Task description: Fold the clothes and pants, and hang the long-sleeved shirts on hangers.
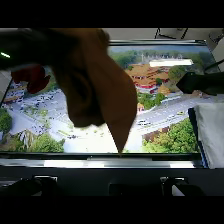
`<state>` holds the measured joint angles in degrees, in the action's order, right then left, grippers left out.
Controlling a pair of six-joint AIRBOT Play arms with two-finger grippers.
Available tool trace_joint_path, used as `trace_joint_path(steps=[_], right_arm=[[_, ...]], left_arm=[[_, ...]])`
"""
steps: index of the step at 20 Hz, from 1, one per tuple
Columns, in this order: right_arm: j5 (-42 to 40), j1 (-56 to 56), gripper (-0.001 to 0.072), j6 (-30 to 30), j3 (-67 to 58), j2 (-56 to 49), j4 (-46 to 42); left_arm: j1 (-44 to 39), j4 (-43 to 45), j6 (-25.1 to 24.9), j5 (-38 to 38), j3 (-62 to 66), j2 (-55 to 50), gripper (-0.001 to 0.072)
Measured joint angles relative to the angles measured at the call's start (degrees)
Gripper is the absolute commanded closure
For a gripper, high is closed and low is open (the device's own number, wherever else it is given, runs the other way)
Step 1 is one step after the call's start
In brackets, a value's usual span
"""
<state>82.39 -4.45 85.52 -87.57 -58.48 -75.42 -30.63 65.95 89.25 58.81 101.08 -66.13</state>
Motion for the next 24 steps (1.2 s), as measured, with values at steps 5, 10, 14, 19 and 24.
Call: trace_joint_path(steps=[5,10,14,19,24], right_arm=[[5.2,0.0,0.0040,0.0,0.0,1.1,-0.1],[9.6,0.0,0.0013,1.5,0.1,-1.1,0.7],[12.3,0.0,0.0002,1.9,1.9,-5.0,4.6],[6.7,0.0,0.0002,2.4,12.2,-9.5,10.4],[-2.4,0.0,0.0002,3.7,17.6,-15.6,17.1]], left_arm=[[-10.2,4.5,6.7,-0.5,-13.7,-10.8,0.0270],[-9.0,-4.5,7.3,1.4,-16.4,-21.8,-0.0003],[1.6,-3.6,4.1,9.6,-12.7,-20.8,-0.0002],[17.7,-1.5,-1.0,23.0,-16.0,-17.1,-0.0001],[22.3,-5.9,-6.4,23.1,-32.7,-14.9,0.0001]])
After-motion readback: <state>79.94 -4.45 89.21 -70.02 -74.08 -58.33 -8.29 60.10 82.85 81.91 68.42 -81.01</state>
